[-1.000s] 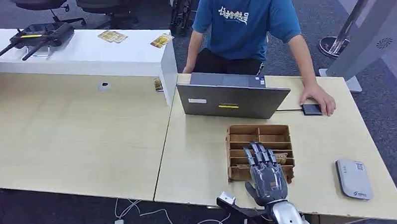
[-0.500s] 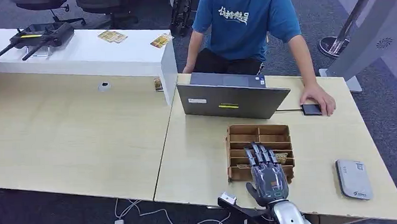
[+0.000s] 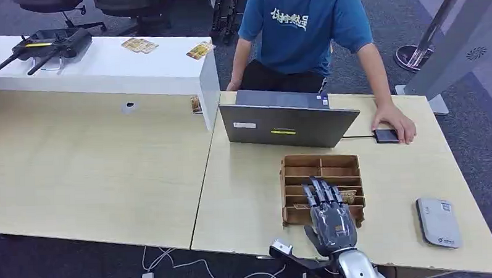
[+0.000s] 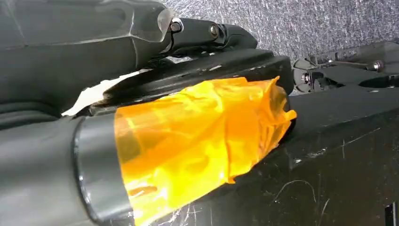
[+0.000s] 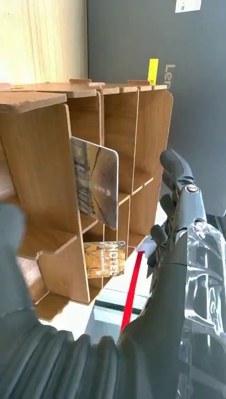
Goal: Pass the card to the sensor for recognition and then transmit it.
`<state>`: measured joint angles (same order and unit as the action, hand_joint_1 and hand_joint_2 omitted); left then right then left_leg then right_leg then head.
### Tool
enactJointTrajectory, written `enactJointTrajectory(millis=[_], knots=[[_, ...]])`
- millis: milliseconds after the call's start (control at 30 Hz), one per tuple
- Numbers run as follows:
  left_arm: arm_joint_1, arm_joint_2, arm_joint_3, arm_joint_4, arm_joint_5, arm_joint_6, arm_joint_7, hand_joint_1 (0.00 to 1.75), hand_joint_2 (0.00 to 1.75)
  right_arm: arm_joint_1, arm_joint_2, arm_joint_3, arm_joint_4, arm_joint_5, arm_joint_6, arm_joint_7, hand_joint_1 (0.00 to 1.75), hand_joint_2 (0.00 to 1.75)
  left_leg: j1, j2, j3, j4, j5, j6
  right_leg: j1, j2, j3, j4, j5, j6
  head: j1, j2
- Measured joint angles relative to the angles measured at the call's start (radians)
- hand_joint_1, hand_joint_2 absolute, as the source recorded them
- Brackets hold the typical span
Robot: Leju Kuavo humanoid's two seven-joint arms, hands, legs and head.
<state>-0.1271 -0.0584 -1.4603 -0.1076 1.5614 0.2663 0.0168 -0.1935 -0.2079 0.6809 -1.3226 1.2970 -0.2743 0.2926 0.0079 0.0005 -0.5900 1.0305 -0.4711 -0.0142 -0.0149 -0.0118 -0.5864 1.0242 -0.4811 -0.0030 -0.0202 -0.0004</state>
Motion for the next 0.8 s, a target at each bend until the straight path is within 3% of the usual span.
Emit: enactJointTrajectory(millis=[67,267,467,600,800], knots=[[0.000,-0.001,0.000,0.000,0.000,0.003,0.001,0.00,0.00,0.000,-0.001,0.002,0.000,-0.002,0.000,0.000,1.61,1.75,0.000,0.000,0.000,0.000,0.000,0.000,0.000,0.000,0.000,0.000,0.000,0.000,0.000,0.000],[0.000,-0.003,0.000,0.000,0.000,0.005,0.001,0.00,0.00,-0.001,-0.007,0.006,-0.006,-0.008,0.000,-0.001,1.36,1.75,0.000,0.000,0.000,0.000,0.000,0.000,0.000,0.000,0.000,0.000,0.000,0.000,0.000,0.000],[0.000,-0.004,0.000,0.000,0.000,0.005,0.001,0.00,0.00,-0.009,-0.011,0.008,-0.017,-0.011,0.008,-0.003,1.34,1.75,0.000,0.000,0.000,0.000,0.000,0.000,0.000,0.000,0.000,0.000,0.000,0.000,0.000,0.000],[0.000,-0.004,0.000,0.000,0.000,0.005,0.001,0.00,0.00,-0.010,-0.013,0.009,-0.020,-0.015,0.011,-0.003,1.20,1.75,0.000,0.000,0.000,0.000,0.000,0.000,0.000,0.000,0.000,0.000,0.000,0.000,0.000,0.000],[0.000,-0.004,0.000,0.000,0.000,0.005,0.001,0.00,0.00,-0.010,-0.013,0.011,-0.023,-0.018,0.013,-0.002,1.20,1.75,0.000,0.000,0.000,0.000,0.000,0.000,0.000,0.000,0.000,0.000,0.000,0.000,0.000,0.000]])
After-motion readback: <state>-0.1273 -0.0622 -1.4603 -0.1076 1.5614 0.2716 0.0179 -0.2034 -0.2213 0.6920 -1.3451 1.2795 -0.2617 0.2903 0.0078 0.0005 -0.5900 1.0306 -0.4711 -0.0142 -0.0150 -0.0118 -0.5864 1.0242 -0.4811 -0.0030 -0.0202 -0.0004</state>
